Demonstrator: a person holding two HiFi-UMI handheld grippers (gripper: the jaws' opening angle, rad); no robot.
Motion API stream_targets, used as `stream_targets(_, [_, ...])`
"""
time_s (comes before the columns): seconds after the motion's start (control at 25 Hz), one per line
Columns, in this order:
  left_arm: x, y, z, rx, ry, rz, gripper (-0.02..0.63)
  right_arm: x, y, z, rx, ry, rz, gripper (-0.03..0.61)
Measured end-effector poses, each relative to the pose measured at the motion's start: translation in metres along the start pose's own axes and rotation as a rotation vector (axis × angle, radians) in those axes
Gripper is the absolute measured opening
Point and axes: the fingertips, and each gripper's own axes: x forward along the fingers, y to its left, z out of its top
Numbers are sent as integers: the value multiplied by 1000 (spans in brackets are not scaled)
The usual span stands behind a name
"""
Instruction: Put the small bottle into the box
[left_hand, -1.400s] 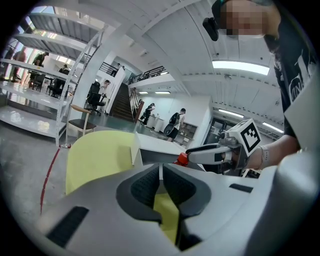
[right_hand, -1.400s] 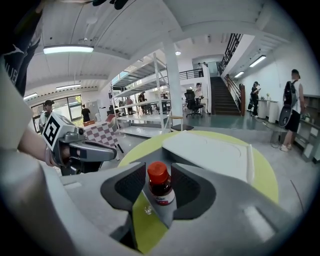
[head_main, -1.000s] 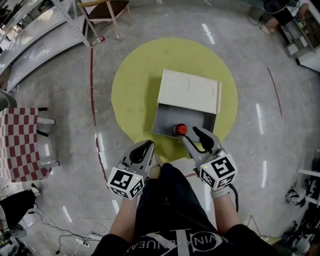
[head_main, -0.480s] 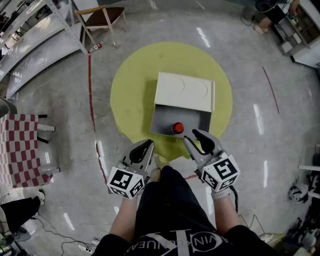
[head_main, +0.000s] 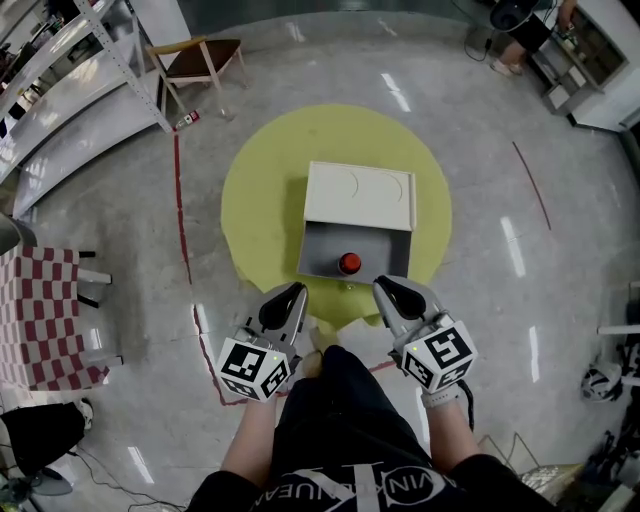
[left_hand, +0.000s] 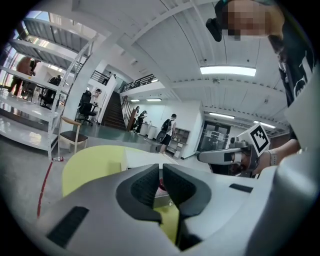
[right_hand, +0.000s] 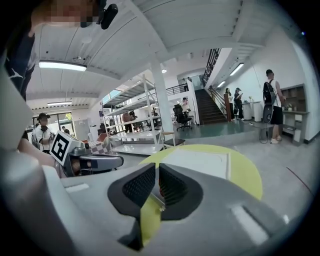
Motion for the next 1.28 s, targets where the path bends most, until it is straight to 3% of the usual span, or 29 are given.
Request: stream_targets(1.28, [-10, -27, 84, 74, -120, -70, 28, -32, 20, 71, -27, -144, 2, 28])
